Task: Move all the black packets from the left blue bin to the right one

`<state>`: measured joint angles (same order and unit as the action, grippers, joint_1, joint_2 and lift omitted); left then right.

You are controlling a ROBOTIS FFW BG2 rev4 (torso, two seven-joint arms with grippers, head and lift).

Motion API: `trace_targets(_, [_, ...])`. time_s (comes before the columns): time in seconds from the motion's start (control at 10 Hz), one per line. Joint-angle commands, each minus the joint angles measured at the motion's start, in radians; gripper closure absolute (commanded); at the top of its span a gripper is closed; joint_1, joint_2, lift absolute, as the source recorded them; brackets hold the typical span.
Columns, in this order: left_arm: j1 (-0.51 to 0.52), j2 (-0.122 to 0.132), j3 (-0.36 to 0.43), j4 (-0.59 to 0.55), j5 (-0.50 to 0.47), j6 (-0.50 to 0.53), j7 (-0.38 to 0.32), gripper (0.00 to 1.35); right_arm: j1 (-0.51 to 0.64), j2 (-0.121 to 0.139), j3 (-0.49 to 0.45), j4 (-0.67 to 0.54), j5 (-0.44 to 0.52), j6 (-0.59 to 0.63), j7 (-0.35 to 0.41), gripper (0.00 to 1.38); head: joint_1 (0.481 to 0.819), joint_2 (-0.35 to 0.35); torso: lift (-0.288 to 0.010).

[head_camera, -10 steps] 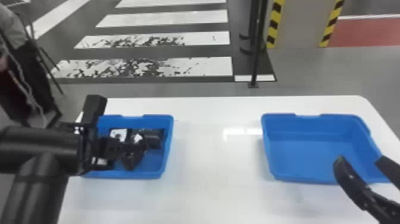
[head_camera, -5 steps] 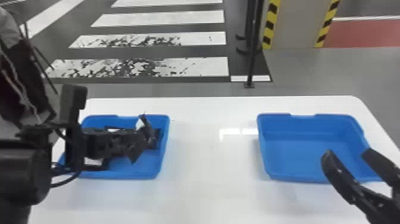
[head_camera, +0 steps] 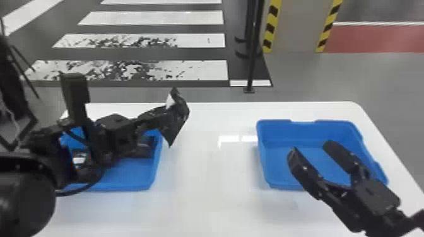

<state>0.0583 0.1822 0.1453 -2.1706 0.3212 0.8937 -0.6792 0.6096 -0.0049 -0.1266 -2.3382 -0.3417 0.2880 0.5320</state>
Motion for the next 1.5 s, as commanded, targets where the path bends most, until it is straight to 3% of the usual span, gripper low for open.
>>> trace_targets(0.0, [-0.002, -0.018, -0.048, 0.037, 0.1, -0.067, 0.009, 1.21, -0.053, -0.006, 0.009, 0.003, 0.068, 0.043, 0.028, 0.13, 0.695, -0.007, -0.139])
trace_targets(0.5, [-0.051, -0.006, -0.215, 0.088, 0.149, 0.004, 0.012, 1.21, -0.148, -0.044, 0.097, 0.022, 0.076, 0.043, 0.028, 0.13, 0.695, -0.091, -0.139])
trace_targets(1.1, [-0.09, 0.0, -0.341, 0.125, 0.187, 0.022, 0.01, 1.21, -0.222, -0.053, 0.162, 0.067, 0.061, 0.043, 0.019, 0.14, 0.695, -0.126, -0.139])
trace_targets(1.4, [-0.098, 0.003, -0.367, 0.125, 0.209, 0.017, 0.01, 1.21, -0.249, -0.053, 0.16, 0.086, 0.082, 0.058, -0.003, 0.14, 0.695, -0.148, -0.139])
